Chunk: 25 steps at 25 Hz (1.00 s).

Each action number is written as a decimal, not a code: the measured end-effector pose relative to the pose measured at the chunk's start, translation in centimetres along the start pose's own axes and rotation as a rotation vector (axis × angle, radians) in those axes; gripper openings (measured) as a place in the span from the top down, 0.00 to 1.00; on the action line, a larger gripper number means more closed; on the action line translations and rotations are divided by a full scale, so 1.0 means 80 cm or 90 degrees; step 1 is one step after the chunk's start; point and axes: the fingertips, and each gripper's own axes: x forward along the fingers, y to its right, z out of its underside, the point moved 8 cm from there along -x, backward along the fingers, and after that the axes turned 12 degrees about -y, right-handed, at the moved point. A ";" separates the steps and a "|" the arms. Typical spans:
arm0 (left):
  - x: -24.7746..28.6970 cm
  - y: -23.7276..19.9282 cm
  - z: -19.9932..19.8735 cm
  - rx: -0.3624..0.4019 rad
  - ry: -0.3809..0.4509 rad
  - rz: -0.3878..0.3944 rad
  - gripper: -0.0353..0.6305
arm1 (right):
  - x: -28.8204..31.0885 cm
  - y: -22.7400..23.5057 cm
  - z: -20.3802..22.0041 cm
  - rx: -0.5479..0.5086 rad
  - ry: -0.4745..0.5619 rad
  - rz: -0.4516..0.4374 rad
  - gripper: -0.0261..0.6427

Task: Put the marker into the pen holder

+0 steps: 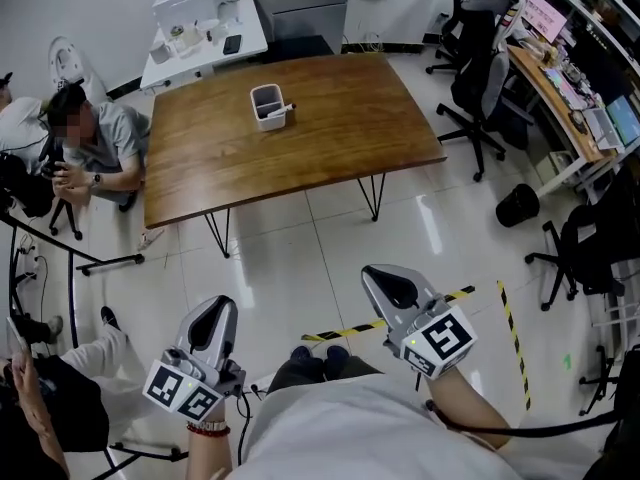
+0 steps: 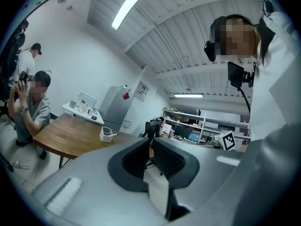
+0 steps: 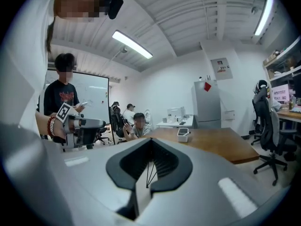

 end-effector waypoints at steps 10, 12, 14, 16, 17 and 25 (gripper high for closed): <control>0.054 0.106 0.004 0.033 0.014 0.067 0.94 | -0.047 0.003 -0.021 -0.041 0.063 -0.038 0.97; 0.056 0.112 0.002 0.048 0.008 0.067 0.94 | -0.044 -0.002 -0.020 -0.050 0.061 -0.041 0.97; 0.058 0.107 -0.004 0.055 0.011 0.062 0.94 | -0.035 -0.010 -0.024 -0.071 0.054 -0.048 0.97; 0.057 0.099 -0.010 0.057 0.017 0.060 0.94 | -0.021 -0.017 -0.027 -0.082 0.051 -0.056 0.97; 0.056 0.096 -0.013 0.061 0.018 0.060 0.94 | -0.014 -0.019 -0.028 -0.084 0.052 -0.057 0.97; 0.060 0.104 0.004 0.037 0.001 0.078 0.94 | -0.003 -0.017 -0.011 -0.070 0.008 -0.073 0.97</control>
